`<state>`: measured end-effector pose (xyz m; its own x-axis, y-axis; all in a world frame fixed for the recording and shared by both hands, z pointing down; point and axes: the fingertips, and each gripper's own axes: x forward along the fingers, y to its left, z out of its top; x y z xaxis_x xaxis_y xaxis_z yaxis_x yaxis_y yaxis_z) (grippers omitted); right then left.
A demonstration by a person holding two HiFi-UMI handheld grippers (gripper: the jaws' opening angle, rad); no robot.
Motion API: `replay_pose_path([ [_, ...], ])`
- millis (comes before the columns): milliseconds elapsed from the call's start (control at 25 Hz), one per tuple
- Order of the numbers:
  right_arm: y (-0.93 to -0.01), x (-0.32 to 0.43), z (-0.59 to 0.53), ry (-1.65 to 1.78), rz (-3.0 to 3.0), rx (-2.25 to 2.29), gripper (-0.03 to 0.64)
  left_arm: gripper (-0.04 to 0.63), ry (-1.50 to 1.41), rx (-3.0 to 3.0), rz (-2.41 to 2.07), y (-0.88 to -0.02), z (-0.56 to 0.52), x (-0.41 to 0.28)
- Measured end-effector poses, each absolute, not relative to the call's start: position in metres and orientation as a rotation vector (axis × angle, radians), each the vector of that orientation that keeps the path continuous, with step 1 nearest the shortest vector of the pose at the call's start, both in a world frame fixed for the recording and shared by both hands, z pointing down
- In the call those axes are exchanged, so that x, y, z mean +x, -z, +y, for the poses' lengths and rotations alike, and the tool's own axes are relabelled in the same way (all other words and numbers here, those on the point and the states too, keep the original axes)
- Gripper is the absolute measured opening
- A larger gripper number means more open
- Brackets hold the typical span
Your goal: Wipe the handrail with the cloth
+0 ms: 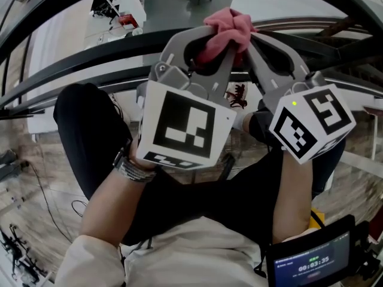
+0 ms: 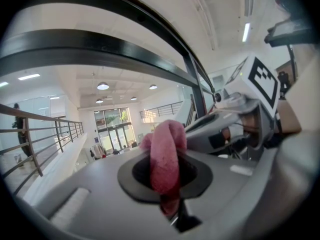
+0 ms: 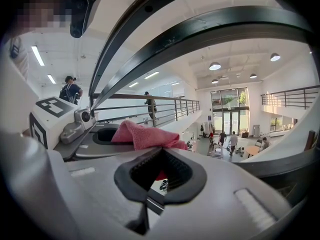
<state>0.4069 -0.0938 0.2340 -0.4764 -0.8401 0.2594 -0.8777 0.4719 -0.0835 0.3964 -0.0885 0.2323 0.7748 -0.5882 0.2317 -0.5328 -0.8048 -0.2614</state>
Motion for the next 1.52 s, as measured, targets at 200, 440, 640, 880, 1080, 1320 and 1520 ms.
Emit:
replay_pose_path([
  [200,-0.238,0.408,-0.090,-0.320,-2.535,1.476,0.002,0.032,0.459,-2.783,0.866,-0.236,-0.084,0.398],
  [440,-0.246,0.408,-0.084,-0.374,-2.533,1.428,0.002,0.032,0.507,-2.801,0.880,-0.246,-0.078,0.397],
  [640,-0.253,0.404,-0.084,-0.400,-2.525,1.389,0.002,0.032,0.544,-2.793,0.866,-0.250,-0.076,0.394],
  [880,-0.264,0.401,-0.081,-0.448,-2.502,1.315,0.002,0.032,0.615,-2.795,0.844,-0.260,-0.070,0.392],
  [1080,-0.281,0.398,-0.082,-0.417,-2.423,1.278,0.002,0.032,0.670,-2.760,0.841,-0.273,-0.067,0.390],
  [1320,-0.279,0.385,-0.083,-0.404,-2.416,1.248,0.002,0.032,0.642,-2.774,0.902,-0.273,-0.069,0.378],
  [1520,-0.278,0.377,-0.084,-0.387,-2.433,1.258,0.002,0.032,0.621,-2.784,0.958,-0.272,-0.070,0.369],
])
